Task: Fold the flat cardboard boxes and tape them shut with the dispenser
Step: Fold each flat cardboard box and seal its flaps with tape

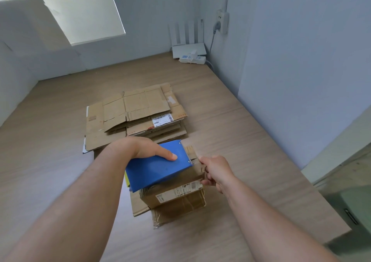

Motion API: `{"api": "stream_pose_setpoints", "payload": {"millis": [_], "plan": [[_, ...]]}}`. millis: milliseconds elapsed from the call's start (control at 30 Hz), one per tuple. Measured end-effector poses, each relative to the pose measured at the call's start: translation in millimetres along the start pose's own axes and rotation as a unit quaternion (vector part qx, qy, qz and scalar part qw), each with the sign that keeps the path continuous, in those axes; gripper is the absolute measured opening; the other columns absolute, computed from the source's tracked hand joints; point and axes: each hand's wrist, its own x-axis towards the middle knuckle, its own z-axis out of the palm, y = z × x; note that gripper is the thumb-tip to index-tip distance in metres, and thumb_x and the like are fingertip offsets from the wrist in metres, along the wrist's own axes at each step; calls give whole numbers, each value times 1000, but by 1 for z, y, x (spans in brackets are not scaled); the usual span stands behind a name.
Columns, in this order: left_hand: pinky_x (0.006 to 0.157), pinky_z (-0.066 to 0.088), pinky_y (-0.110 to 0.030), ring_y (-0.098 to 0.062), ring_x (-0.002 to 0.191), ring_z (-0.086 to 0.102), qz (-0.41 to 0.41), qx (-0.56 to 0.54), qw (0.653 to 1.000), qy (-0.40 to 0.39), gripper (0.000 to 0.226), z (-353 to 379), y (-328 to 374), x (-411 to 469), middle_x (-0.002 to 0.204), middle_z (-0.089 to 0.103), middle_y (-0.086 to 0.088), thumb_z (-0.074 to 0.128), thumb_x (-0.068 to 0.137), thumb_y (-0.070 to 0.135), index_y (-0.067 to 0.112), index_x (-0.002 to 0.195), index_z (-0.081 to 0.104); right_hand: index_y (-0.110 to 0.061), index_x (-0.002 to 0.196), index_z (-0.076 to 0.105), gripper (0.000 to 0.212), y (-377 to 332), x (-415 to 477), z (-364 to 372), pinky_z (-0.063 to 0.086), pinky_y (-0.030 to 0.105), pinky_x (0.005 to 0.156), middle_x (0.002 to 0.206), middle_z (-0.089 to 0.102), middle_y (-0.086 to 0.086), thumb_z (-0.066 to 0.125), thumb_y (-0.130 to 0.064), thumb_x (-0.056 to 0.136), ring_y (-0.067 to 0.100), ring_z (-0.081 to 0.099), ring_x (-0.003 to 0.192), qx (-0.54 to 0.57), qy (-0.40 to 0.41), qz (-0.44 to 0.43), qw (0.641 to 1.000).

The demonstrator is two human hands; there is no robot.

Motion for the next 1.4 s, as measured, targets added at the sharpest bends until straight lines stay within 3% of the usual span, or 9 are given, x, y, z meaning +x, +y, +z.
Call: {"api": "stream_pose_setpoints", "payload": {"millis": [67,167,233,333,500,633,900,1033,1400], "plan": [[96,45,-39,-21,96,60,2,2,1000,4,64,1,0,0,103,60,-2,72,58,74,23,96,59,-8,102,57,31,10,7,-6,47,23,40,71,48,1,64,-34,87,15,53,53,-37,29,11,999],[97,45,-40,-22,97,60,4,2,1000,5,68,0,0,-1,104,60,-2,73,55,75,23,97,60,-14,86,55,13,20,7,-6,54,33,57,81,57,0,57,-26,91,13,55,69,-128,110,-102,980],[97,45,-40,-21,96,59,7,0,1000,1,65,1,0,-2,103,60,-1,72,57,74,23,96,59,-16,75,53,25,18,4,1,41,25,55,76,55,-2,48,-27,96,12,51,67,-206,141,-197,948],[95,45,-38,-21,95,59,14,-7,1000,-2,63,1,0,-3,102,59,-1,71,60,73,23,96,58,-19,75,52,32,8,3,18,35,24,55,78,55,-2,43,-40,97,12,51,69,-279,128,-224,925],[95,45,-39,-22,99,59,23,1,1000,-1,68,1,-1,-2,104,59,-1,69,59,76,23,101,57,-17,74,50,27,11,10,26,36,21,56,82,56,2,52,-33,96,10,50,68,-191,100,-204,955],[97,47,-41,-23,98,62,35,-10,999,3,74,-9,-4,-5,107,63,-2,71,53,78,22,100,61,-18,64,43,32,8,11,25,33,21,56,75,50,1,55,-25,94,13,45,68,-166,116,-236,950],[73,52,-32,-22,84,71,21,-53,998,-27,79,-26,-38,-7,91,74,-3,79,43,74,18,99,70,-17,65,41,32,13,12,31,33,21,57,78,49,2,52,-25,95,10,41,66,-186,119,-252,942],[82,55,-35,-23,82,73,25,-73,996,-35,91,-37,-68,-11,85,76,-2,78,27,74,17,98,72,-16,67,42,32,14,13,30,33,22,57,76,48,2,52,-26,96,13,42,67,-199,113,-261,938],[81,54,-35,-26,86,73,-20,-109,989,-100,88,-40,-158,-26,95,75,-9,82,33,63,8,101,72,-16,65,42,34,11,9,38,34,29,59,69,45,-1,52,-25,96,15,41,66,-229,122,-269,928]]}}
